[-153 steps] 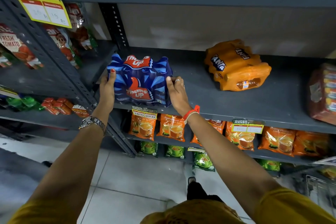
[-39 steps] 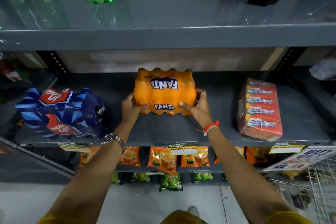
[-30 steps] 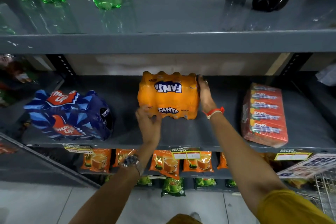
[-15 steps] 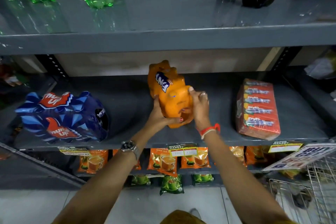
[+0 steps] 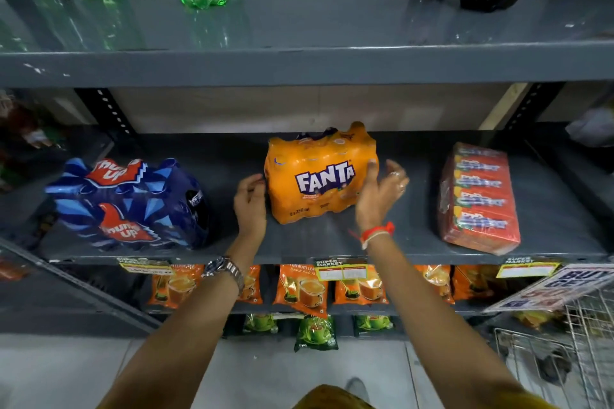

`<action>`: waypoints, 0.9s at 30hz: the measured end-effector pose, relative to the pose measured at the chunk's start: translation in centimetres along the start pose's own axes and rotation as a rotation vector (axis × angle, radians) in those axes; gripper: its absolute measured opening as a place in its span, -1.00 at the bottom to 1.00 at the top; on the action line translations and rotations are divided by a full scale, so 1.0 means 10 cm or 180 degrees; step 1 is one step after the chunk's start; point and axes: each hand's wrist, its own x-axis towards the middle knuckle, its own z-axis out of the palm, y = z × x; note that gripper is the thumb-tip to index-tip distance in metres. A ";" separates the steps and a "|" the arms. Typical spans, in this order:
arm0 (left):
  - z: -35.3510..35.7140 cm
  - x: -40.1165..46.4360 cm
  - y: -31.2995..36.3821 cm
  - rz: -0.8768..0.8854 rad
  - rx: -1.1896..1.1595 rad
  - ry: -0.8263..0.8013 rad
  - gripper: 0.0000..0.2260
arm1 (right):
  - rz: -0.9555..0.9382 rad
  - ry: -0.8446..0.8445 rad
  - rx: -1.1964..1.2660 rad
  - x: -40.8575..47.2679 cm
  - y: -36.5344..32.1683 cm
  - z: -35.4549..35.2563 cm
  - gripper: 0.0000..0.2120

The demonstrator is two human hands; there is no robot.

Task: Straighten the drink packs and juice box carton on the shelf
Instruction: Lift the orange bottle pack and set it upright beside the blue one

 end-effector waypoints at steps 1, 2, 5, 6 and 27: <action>0.04 -0.02 0.03 -0.0014 -0.0114 -0.0038 -0.83 | 0.0058 -0.0112 -0.0066 0.11 -0.06 -0.02 -0.55; 0.08 -0.04 0.07 -0.0066 -0.0216 -0.0053 -0.86 | 0.0151 -0.0289 -0.0047 0.22 -0.08 -0.03 -0.51; 0.15 -0.06 0.09 -0.0221 -0.0252 -0.0084 -0.85 | 0.0545 -0.1017 0.0032 0.35 -0.19 -0.07 -0.49; 0.15 -0.05 0.08 -0.0232 -0.0215 -0.0109 -0.83 | 0.0619 -0.1178 -0.0006 0.36 -0.21 -0.09 -0.49; -0.14 -0.47 0.09 -0.0200 -0.0173 -0.1000 -0.78 | 0.0548 -0.0931 0.0177 -0.32 0.18 -0.61 -0.58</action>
